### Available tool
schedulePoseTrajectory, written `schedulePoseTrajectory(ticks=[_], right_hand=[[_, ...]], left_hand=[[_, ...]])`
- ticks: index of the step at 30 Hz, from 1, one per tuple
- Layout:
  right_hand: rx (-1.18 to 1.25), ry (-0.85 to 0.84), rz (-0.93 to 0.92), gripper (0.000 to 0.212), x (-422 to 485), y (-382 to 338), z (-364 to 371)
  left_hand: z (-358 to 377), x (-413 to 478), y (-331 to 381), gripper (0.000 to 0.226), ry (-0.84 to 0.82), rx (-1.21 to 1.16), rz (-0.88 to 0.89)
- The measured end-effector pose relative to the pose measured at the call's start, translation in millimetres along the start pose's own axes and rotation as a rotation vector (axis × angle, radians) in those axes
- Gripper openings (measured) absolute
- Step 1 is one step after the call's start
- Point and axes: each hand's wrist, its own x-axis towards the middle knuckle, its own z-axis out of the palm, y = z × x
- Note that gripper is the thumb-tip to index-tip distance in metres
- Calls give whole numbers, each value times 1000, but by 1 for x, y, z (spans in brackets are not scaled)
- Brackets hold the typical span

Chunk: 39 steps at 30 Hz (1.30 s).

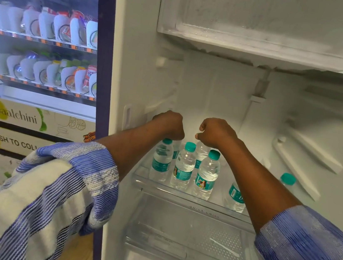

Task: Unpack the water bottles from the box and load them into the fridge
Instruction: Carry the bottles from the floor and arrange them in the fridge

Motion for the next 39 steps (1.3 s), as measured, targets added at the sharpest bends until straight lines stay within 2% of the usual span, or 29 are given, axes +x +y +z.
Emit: schedulePoseTrajectory(ticks=[3, 7, 10, 12, 15, 19, 22, 28, 33, 37, 39], right_hand=[[31, 139, -73, 31, -21, -11, -17], [140, 276, -223, 15, -59, -33, -39], [206, 301, -324, 5, -95, -50, -51], [262, 267, -396, 6, -118, -62, -53], [350, 144, -482, 9, -149, -82, -47], [502, -78, -592, 16, -177, -119, -20], [518, -226, -700, 14, -190, -153, 17], [471, -531, -800, 12, -215, -226, 112], [452, -790, -814, 12, -238, -270, 204], [416, -990, -790, 13, -268, -287, 283], [424, -1066, -762, 9, -285, -287, 320]], left_hand=[[-16, -17, 2, 46, 130, -1, 53], [-42, -59, 3, 43, 243, 2, 138], [-54, -103, -7, 31, 250, 1, 202], [-58, -135, -20, 25, 251, -9, 227], [-58, -179, -51, 13, 195, -58, 268], [-49, -231, -109, 13, -26, -56, 263], [-31, -269, -154, 11, -169, -113, 199], [41, -326, -245, 12, -277, -280, -56], [130, -378, -315, 17, -368, -330, -380], [207, -428, -352, 25, -552, -279, -644], [239, -450, -357, 29, -656, -266, -722]])
